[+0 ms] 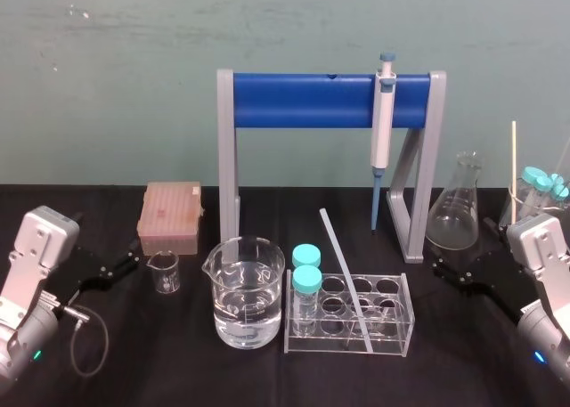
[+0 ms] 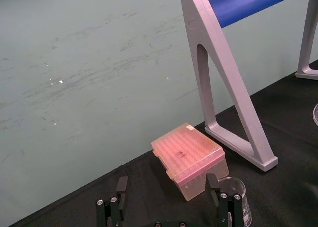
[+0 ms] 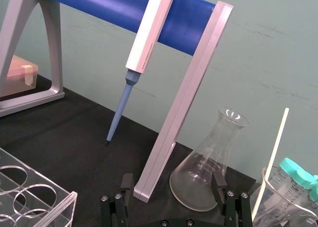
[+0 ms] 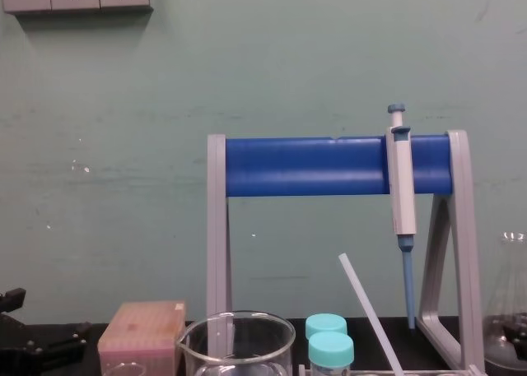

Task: Pick up the stirring rod with one hand, then place it down.

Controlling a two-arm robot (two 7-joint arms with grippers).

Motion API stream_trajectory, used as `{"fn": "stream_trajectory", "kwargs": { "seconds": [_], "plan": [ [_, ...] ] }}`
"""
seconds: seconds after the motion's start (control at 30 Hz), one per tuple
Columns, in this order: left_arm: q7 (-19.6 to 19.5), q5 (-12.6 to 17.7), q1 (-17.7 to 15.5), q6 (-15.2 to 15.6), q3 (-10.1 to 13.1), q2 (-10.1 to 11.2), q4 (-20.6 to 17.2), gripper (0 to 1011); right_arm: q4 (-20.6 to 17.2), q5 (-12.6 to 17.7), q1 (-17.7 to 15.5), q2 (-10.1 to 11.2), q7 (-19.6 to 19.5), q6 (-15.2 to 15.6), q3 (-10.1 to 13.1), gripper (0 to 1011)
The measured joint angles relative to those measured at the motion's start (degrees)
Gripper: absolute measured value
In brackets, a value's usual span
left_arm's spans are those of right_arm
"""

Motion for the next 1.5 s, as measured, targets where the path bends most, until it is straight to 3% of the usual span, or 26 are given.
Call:
{"fn": "stream_trajectory", "kwargs": {
  "seconds": [1.3, 1.4, 1.5],
  "plan": [
    [0.0, 0.0, 0.0, 0.0, 0.0, 0.0, 0.0, 1000, 0.0, 0.1, 0.0, 0.0, 0.4, 0.1, 0.2, 1003],
    [0.0, 0.0, 0.0, 0.0, 0.0, 0.0, 0.0, 1000, -1.1, 2.4, 0.0, 0.4, 3.2, 2.1, 1.3, 1003],
    [0.0, 0.0, 0.0, 0.0, 0.0, 0.0, 0.0, 1000, -3.3, 7.3, -0.1, 0.8, 7.6, 6.0, 3.0, 1003]
  ]
}}
